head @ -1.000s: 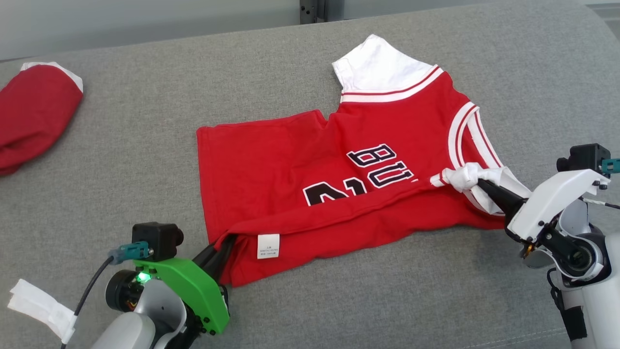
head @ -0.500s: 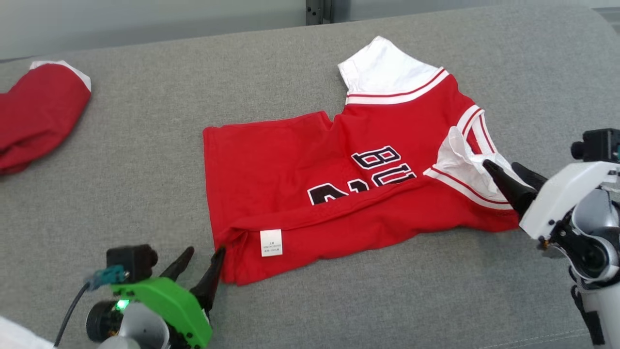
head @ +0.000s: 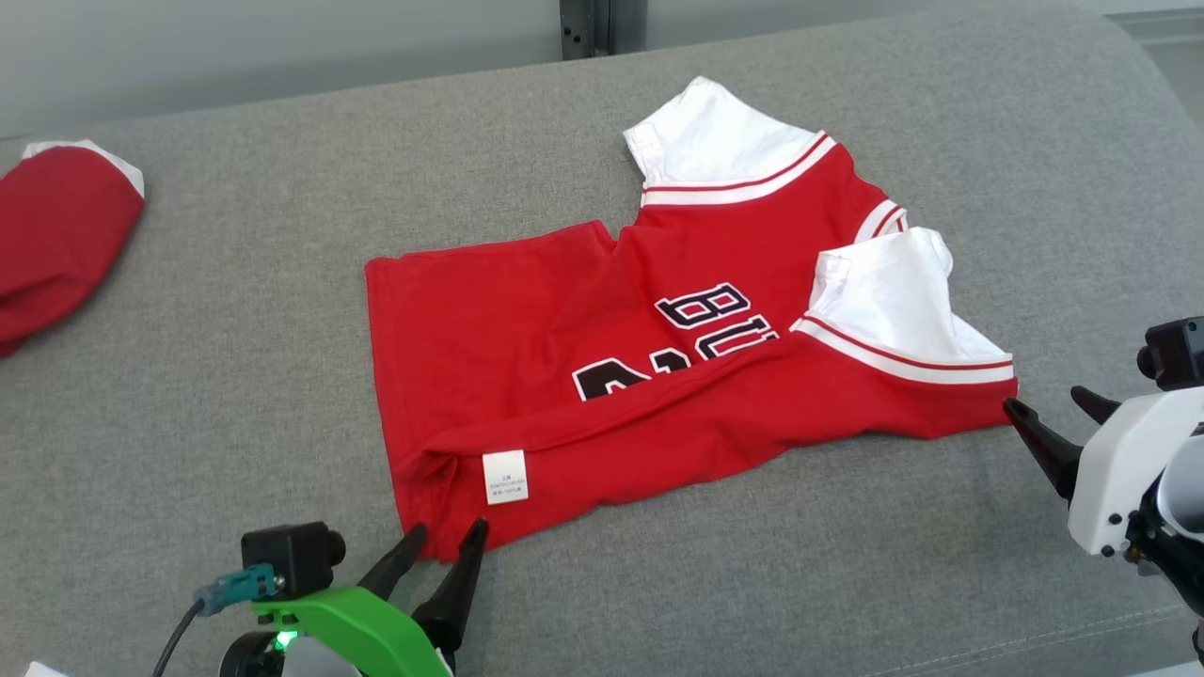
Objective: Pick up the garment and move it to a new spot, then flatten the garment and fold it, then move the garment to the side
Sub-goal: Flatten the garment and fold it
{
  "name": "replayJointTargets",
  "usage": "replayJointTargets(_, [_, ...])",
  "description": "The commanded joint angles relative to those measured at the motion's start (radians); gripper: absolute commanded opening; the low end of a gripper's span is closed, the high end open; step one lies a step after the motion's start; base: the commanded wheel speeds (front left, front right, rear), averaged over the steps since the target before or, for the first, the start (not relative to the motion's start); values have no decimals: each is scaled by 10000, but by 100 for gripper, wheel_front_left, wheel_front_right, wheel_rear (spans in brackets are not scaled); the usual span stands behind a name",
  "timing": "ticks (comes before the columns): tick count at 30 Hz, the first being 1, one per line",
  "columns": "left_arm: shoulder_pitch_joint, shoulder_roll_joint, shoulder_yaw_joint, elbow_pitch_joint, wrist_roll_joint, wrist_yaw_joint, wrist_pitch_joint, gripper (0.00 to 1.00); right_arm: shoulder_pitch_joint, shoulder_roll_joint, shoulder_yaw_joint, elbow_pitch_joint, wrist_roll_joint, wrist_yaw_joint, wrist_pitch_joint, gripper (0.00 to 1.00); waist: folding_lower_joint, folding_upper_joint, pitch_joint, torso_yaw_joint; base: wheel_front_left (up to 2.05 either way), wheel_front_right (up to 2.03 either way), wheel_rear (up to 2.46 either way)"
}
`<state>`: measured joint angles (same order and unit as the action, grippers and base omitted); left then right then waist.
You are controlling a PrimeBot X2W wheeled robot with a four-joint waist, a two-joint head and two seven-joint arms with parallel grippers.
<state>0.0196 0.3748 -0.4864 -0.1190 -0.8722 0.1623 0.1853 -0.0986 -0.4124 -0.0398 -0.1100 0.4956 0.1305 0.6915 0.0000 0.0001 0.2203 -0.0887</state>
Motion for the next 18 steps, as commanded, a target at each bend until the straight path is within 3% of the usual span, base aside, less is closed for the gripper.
replayJointTargets(1, [-254,-54,-60,118,90,-79,49,100,-276,82,0,178,-245,4,-77,100,0,-1,352,45,0,0,0])
replayJointTargets(18, [-861,-339,-469,806,14,-527,176,100,-906,455,-56,1730,-815,4,-206,100,0,-1,829,251,0,0,0])
